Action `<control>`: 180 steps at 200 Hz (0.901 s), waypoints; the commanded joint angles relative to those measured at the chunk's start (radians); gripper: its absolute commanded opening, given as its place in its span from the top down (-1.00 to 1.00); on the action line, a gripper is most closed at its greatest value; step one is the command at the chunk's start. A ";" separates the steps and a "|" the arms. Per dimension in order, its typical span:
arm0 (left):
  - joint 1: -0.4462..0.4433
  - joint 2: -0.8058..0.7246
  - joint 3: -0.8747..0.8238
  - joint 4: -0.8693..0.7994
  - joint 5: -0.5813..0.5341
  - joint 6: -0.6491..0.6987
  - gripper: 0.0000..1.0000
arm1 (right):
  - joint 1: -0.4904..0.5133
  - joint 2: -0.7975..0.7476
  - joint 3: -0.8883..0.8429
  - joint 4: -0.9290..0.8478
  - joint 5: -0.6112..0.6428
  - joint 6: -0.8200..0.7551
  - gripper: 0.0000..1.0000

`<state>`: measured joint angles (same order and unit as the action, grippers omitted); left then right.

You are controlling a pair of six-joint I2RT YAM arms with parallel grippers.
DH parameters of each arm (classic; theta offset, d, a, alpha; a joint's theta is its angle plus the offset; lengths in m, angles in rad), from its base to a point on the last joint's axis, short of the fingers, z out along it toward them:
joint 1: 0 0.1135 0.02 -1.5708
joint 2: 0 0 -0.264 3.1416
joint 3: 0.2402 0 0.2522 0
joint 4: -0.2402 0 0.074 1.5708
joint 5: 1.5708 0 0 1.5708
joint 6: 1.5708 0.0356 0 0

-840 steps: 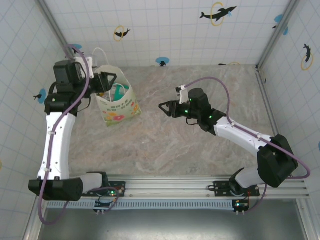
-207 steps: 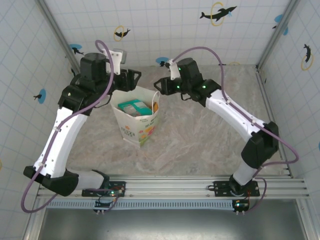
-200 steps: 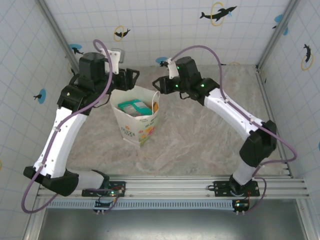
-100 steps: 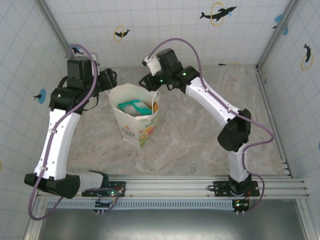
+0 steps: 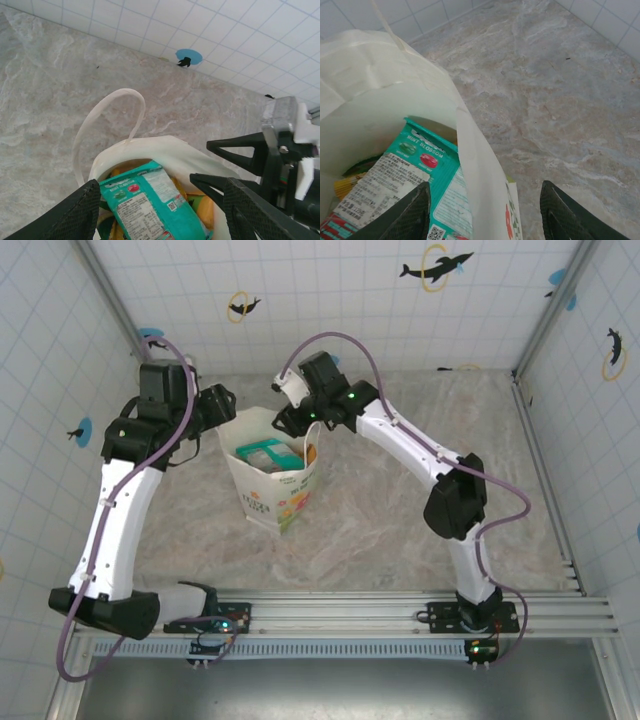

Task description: Place the snacks into the paper bag

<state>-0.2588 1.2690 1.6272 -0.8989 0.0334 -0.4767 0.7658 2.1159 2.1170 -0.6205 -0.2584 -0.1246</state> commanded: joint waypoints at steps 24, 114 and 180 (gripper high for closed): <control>0.008 -0.017 -0.013 -0.021 0.017 -0.015 -0.32 | 0.011 0.048 0.078 0.013 0.019 0.009 0.19; 0.008 -0.010 -0.034 -0.025 0.015 -0.007 -0.28 | -0.006 -0.028 0.057 0.032 0.213 0.112 1.00; 0.007 -0.003 -0.076 0.012 0.061 -0.024 -0.22 | -0.024 -0.217 -0.204 0.065 0.386 0.288 1.00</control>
<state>-0.2588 1.2640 1.5639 -0.9051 0.0639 -0.4770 0.7578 2.0121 1.9839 -0.5903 -0.0029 0.0647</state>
